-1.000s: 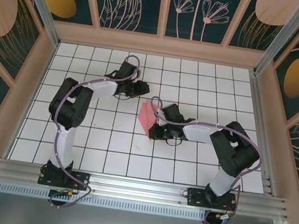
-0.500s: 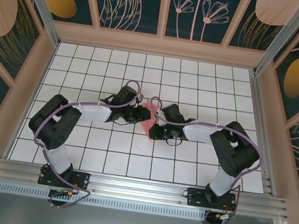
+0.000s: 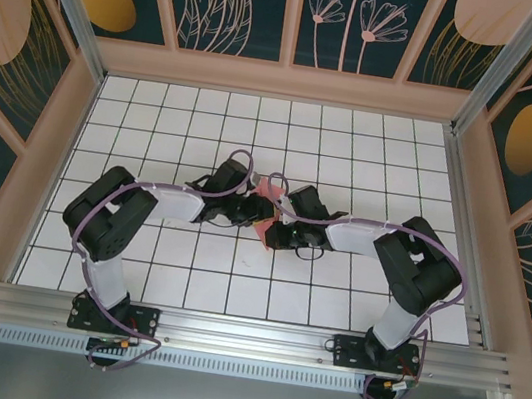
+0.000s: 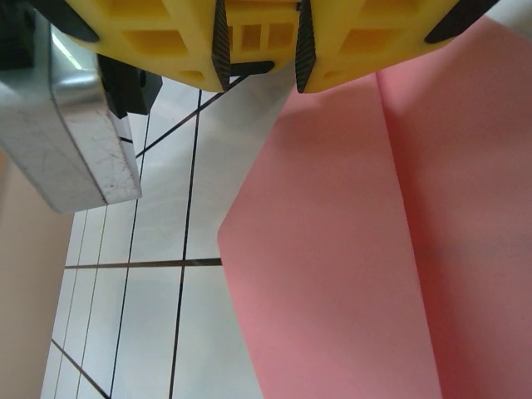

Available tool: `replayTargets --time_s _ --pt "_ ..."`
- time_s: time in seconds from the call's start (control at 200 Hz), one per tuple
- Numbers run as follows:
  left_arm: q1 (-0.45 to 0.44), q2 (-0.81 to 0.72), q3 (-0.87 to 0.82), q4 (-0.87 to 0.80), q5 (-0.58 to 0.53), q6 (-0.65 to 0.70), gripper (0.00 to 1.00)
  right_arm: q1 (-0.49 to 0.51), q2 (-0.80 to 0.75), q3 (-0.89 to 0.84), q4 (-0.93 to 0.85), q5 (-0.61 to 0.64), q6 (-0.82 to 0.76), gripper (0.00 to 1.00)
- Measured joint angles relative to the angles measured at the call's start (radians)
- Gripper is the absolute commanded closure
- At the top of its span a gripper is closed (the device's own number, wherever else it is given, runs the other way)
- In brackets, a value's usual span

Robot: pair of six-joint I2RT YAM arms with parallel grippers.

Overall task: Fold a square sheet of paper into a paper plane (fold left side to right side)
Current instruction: Fourth fold the wing at the center of the table.

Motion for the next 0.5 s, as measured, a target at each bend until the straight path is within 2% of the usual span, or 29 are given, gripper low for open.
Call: replayTargets --time_s 0.355,0.5 --pt "-0.018 0.064 0.0 0.025 0.016 -0.018 0.69 0.004 0.0 0.0 0.0 0.009 0.0 0.9" --pt "-0.021 0.068 0.016 -0.011 -0.013 0.001 0.68 0.011 0.0 0.006 -0.01 0.023 -0.001 0.9"
